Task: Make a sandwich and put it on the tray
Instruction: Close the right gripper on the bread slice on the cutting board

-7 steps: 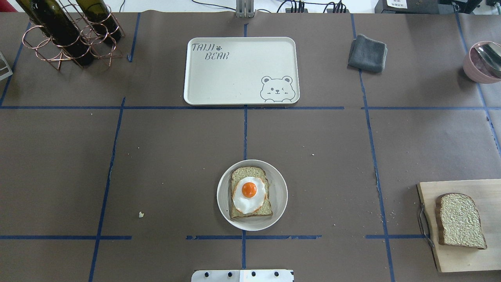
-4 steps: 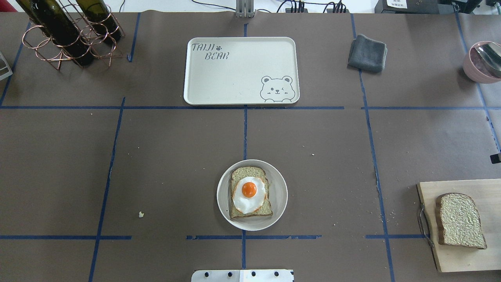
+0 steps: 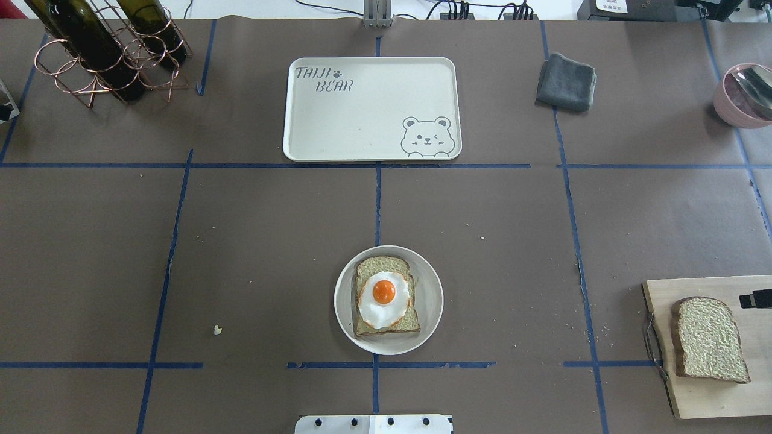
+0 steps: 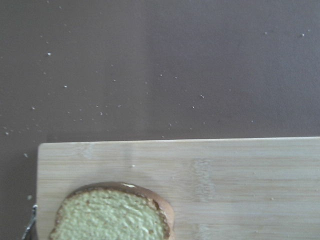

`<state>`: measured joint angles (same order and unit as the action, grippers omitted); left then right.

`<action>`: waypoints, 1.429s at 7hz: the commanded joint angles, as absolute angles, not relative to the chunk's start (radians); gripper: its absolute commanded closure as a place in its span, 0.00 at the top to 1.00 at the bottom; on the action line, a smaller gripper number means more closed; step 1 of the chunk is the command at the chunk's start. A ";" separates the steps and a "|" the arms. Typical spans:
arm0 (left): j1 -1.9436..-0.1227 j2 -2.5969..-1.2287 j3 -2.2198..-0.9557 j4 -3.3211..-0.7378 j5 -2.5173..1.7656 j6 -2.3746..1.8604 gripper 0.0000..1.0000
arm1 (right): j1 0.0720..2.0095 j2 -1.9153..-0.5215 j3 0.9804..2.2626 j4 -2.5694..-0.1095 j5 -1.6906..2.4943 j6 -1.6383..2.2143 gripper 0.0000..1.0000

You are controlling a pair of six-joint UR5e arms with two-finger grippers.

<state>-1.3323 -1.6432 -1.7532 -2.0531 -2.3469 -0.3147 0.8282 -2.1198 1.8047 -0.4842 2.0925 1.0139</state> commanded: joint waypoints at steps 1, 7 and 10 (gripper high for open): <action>-1.331 -1.644 -1.755 -2.054 -2.347 -0.324 1.00 | 0.660 -2.128 1.717 -0.296 1.956 1.157 1.00; -1.331 -1.643 -1.759 -2.056 -2.347 -0.337 1.00 | 0.643 -2.149 1.732 -0.290 2.020 1.161 1.00; -1.333 -1.641 -1.758 -2.056 -2.347 -0.336 1.00 | 0.630 -2.154 1.740 -0.291 2.036 1.163 0.73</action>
